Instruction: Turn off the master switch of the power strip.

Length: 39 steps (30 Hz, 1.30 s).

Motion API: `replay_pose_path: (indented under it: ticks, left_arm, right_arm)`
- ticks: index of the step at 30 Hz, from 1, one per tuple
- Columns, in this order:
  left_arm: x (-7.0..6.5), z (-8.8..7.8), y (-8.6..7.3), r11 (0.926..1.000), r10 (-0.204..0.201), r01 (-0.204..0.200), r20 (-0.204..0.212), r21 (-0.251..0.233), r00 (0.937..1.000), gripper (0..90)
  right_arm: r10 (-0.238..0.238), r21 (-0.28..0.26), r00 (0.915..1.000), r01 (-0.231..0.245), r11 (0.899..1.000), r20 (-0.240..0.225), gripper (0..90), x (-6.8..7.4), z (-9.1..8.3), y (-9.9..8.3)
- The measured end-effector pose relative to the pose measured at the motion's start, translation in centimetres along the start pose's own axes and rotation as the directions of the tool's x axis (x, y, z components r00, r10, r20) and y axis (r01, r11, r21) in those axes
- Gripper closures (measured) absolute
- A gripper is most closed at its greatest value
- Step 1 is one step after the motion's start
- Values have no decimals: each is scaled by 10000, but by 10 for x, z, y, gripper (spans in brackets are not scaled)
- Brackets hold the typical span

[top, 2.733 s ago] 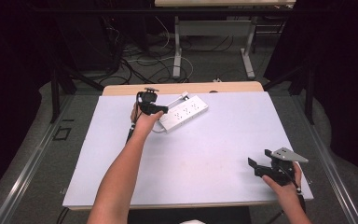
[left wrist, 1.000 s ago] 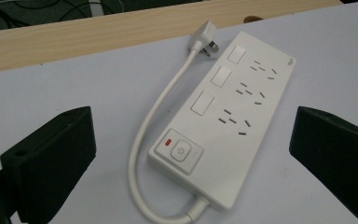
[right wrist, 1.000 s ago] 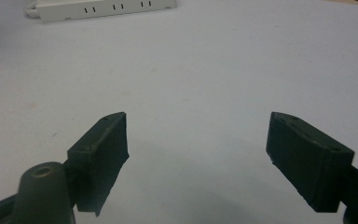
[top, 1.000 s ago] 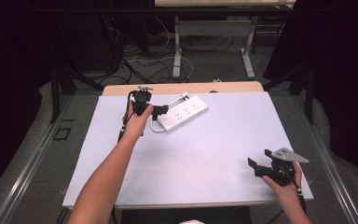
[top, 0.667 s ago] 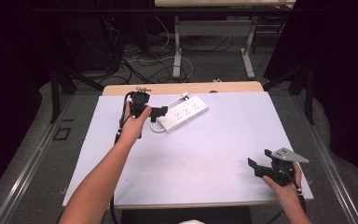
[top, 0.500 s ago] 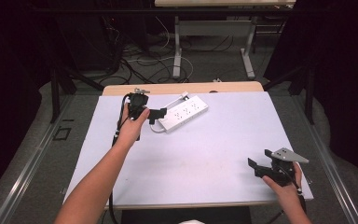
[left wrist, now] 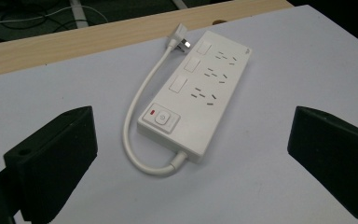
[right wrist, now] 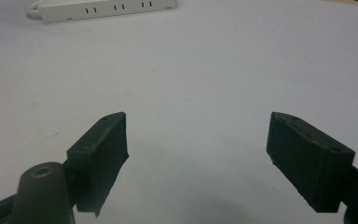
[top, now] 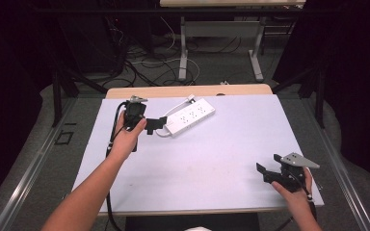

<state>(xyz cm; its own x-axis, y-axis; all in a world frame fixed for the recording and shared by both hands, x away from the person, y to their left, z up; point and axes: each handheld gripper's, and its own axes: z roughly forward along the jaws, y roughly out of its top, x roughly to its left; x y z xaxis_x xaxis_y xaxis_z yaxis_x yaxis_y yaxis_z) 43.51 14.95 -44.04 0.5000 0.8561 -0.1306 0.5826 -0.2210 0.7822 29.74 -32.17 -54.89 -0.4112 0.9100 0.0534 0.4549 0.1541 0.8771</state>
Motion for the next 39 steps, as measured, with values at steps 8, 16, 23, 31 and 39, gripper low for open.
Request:
replay_pose_path:
  ticks: [8, 16, 23, 31, 39]
  left_arm:
    - [-1, -22, -12, 9994, 310, -313, 217, 120, 9993, 19]
    - [3, -40, -30, 9999, -17, 19, 193, -133, 9998, 21]
    - [15, -52, -45, 9997, -235, 235, 14, -51, 9997, 22]
    - [25, -62, -64, 9988, -473, 474, -163, 83, 9987, 28]
    - [29, -62, -82, 9990, -308, 318, -312, 322, 9990, 43]
  right_arm:
    - [3, -52, 10000, -3, 10000, -5, 200, 1, 0, 0]
    - [39, -169, 10000, -38, 9999, 27, 200, 1, 1, 0]
    - [-71, -160, 10000, 72, 9998, 65, 200, 2, 1, 0]
    - [-61, -83, 10000, 61, 9999, -12, 201, 2, 1, 0]
    - [-35, -155, 10000, 36, 9999, 68, 200, 2, 0, 0]
